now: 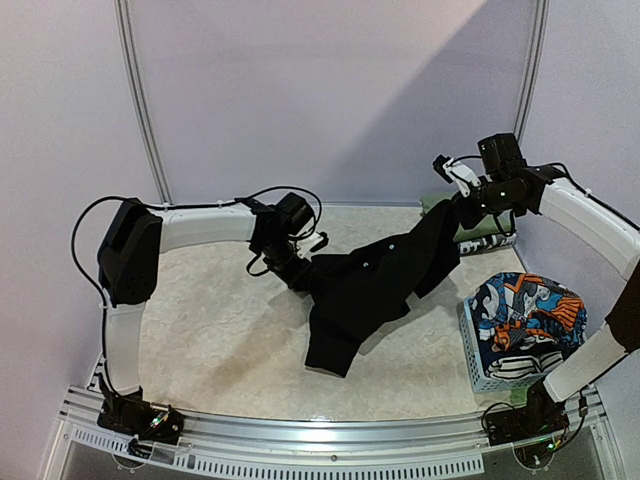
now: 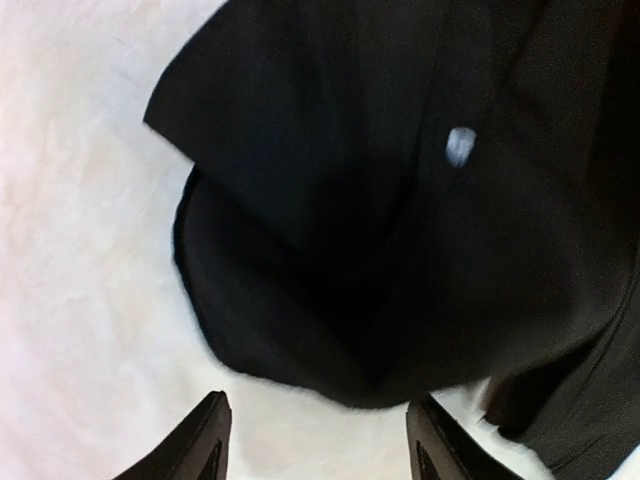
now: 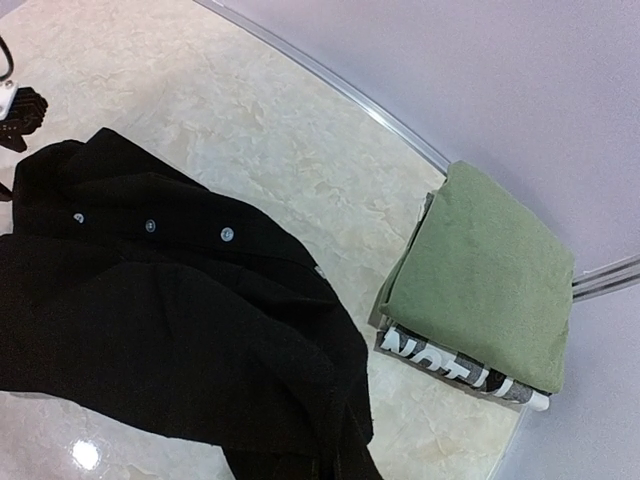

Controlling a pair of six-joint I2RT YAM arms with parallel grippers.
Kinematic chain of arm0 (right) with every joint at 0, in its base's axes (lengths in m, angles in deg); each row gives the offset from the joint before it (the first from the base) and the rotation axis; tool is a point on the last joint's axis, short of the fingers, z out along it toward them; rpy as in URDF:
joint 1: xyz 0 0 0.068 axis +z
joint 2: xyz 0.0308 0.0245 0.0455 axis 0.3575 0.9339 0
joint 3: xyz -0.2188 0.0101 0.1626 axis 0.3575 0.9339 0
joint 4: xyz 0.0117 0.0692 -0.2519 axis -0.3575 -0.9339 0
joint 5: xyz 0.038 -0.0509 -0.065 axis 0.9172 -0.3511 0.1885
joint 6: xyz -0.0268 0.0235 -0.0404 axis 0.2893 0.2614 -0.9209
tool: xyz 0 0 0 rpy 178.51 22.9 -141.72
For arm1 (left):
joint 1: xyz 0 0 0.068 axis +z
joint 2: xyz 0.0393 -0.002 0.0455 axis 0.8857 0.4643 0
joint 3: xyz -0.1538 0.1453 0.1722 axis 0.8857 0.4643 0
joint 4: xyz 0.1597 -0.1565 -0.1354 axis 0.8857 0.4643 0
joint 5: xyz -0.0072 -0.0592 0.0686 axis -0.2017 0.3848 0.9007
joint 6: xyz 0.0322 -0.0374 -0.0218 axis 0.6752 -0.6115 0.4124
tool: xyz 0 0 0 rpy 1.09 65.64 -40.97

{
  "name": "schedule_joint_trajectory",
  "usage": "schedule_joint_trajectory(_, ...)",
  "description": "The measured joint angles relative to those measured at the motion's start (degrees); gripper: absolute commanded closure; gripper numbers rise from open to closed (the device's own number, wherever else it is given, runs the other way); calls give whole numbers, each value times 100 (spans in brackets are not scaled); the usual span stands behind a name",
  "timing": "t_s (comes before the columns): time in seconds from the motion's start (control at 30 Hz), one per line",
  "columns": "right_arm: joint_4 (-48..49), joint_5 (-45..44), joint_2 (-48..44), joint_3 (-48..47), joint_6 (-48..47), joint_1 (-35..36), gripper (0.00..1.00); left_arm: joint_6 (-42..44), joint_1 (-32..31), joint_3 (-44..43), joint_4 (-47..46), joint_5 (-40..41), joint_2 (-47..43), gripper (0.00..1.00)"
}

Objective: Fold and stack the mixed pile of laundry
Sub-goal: Pick up the crumpled shirt from the center of the board.

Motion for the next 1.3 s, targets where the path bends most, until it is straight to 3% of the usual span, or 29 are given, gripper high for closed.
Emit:
schedule_joint_trajectory(0.27, 9, 107, -9, 85, 68, 0, 100, 1644, -63, 1790, -531, 671, -1338, 41)
schedule_joint_trajectory(0.73, 7, 264, -33, 85, 111, 0, 100, 3193, -114, 1812, -1729, 1113, -542, 47)
schedule_joint_trajectory(0.97, 4, 267, -37, 85, 140, 0, 100, 3407, -162, 1694, -2208, 1250, -282, 72)
schedule_joint_trajectory(1.13, 4, 267, -37, 85, 166, 0, 100, 3550, -175, 1974, -2785, 1473, -275, 99)
schedule_joint_trajectory(1.3, -31, 262, -33, -9, 195, 0, 100, 3624, -192, 2277, -2983, 1862, -466, 100)
